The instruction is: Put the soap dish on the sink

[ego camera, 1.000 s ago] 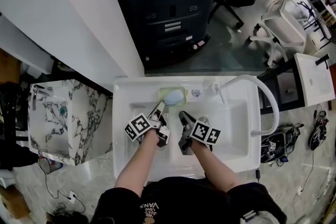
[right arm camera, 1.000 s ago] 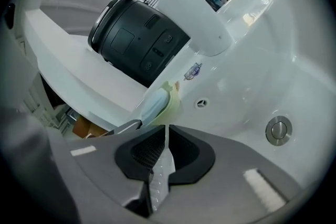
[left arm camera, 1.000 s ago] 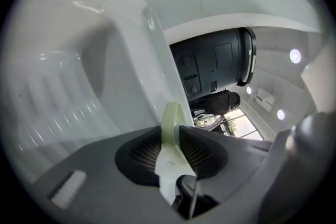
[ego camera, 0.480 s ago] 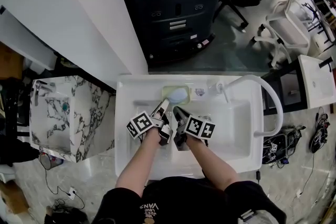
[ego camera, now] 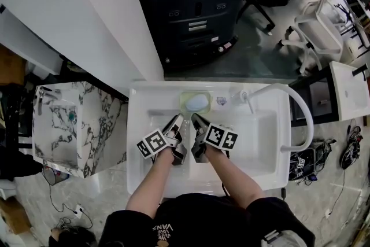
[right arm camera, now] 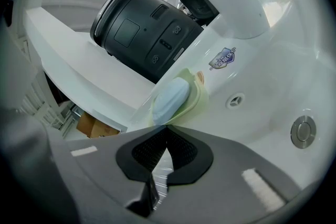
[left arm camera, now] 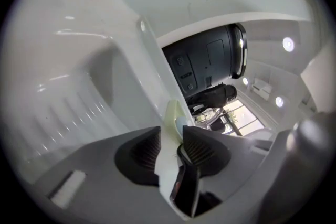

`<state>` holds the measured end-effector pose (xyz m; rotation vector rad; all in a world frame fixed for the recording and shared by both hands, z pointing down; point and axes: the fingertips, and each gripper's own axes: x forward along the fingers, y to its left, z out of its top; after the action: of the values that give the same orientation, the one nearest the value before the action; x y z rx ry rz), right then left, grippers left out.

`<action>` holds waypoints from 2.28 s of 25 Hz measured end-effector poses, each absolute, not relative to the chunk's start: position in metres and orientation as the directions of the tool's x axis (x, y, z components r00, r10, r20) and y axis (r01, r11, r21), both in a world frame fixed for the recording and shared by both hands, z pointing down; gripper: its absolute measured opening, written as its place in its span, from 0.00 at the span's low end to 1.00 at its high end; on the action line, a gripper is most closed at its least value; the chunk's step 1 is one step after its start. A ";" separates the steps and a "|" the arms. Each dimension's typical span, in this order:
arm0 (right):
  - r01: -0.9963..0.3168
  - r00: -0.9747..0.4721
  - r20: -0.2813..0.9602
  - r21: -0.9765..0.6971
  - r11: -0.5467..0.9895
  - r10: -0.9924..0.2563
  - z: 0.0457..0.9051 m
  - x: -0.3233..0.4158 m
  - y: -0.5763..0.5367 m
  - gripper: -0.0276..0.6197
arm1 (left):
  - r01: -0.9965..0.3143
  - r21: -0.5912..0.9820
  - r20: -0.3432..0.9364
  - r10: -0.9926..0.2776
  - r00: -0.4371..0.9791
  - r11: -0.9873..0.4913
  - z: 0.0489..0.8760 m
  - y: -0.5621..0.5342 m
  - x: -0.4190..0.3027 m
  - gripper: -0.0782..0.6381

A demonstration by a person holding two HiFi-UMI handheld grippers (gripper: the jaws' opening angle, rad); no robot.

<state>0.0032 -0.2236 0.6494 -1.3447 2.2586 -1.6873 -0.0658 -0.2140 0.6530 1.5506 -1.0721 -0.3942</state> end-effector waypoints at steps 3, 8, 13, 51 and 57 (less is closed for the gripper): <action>-0.614 -0.628 0.453 -0.788 0.045 -0.633 0.649 0.003 -0.224 0.05 | -0.513 0.859 0.328 -0.774 0.541 0.006 0.655 -0.211 -0.063 0.33; -0.613 -0.627 0.453 -0.789 0.042 -0.634 0.649 0.005 -0.224 0.05 | -0.635 0.769 0.369 -0.755 0.542 -0.081 0.659 -0.215 -0.062 0.24; -0.608 -0.629 0.448 -0.793 0.042 -0.635 0.649 0.006 -0.224 0.05 | -0.664 0.741 0.391 -0.739 0.549 -0.100 0.663 -0.217 -0.058 0.20; -0.685 -0.465 0.414 -0.728 0.022 -0.782 0.594 0.066 -0.145 0.05 | -0.641 0.693 0.306 -0.670 0.677 -0.331 0.585 -0.161 -0.046 0.18; -0.713 -0.412 0.392 -0.700 0.024 -0.823 0.580 0.079 -0.115 0.05 | -0.624 0.672 0.289 -0.634 0.718 -0.400 0.570 -0.134 -0.041 0.18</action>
<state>0.0790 -0.1153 0.5795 -1.6288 2.1564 -1.3453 -0.0414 -0.1345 0.5702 2.1178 -0.9510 -0.0158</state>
